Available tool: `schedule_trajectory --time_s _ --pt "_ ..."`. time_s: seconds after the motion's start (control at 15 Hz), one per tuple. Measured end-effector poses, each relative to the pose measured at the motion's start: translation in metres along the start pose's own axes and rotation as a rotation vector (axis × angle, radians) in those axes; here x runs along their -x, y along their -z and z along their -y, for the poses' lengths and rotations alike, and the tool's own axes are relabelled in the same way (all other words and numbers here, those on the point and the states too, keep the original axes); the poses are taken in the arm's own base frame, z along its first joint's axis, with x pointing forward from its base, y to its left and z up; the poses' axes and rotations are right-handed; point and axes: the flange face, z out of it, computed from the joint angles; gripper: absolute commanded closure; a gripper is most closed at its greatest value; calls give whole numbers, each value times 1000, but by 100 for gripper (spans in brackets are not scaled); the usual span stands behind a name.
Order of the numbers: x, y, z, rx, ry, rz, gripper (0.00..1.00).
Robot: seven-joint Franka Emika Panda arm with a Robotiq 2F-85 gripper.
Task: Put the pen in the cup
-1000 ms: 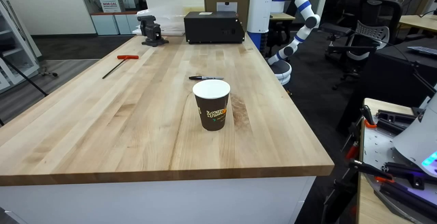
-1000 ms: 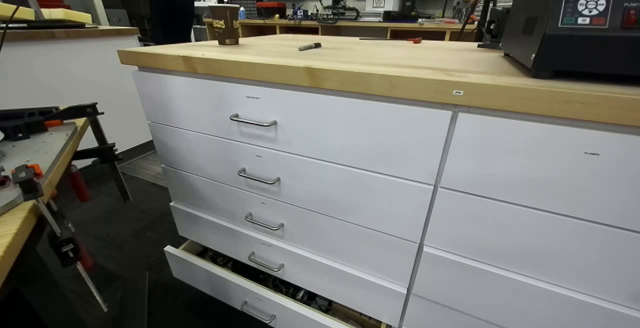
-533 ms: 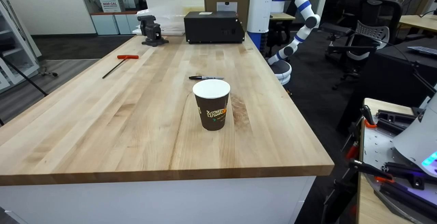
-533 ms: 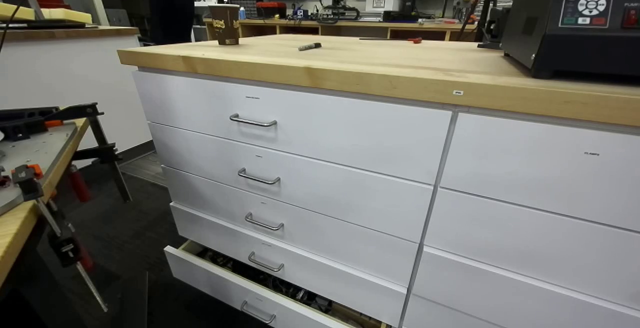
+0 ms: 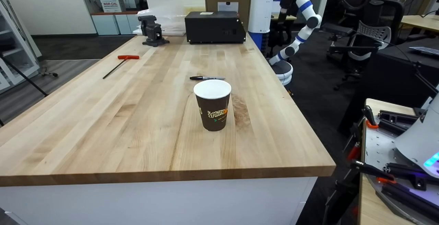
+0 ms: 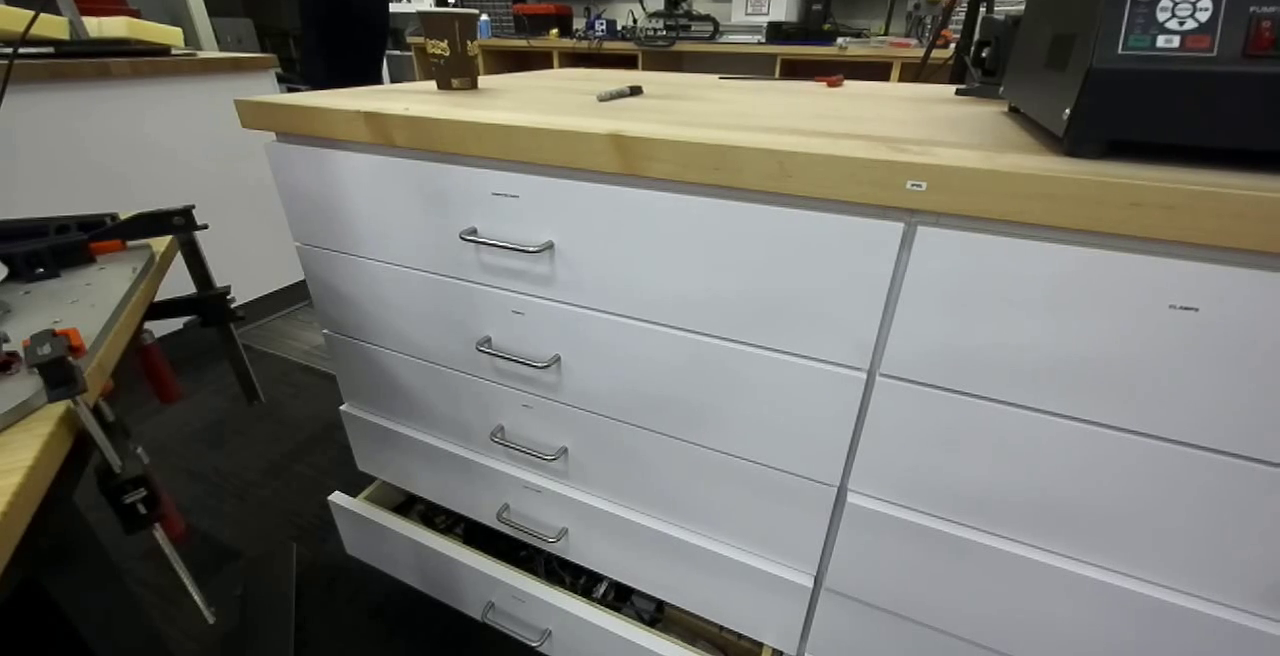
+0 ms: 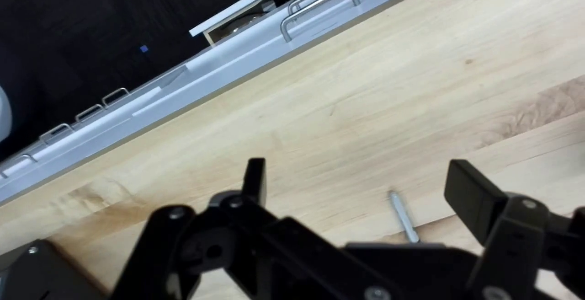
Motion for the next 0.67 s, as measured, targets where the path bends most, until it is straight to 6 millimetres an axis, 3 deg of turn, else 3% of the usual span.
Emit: schedule_trajectory --time_s 0.33,0.67 --pt "-11 -35 40 -69 157 62 0" --pt "-31 -67 99 -73 295 76 0"
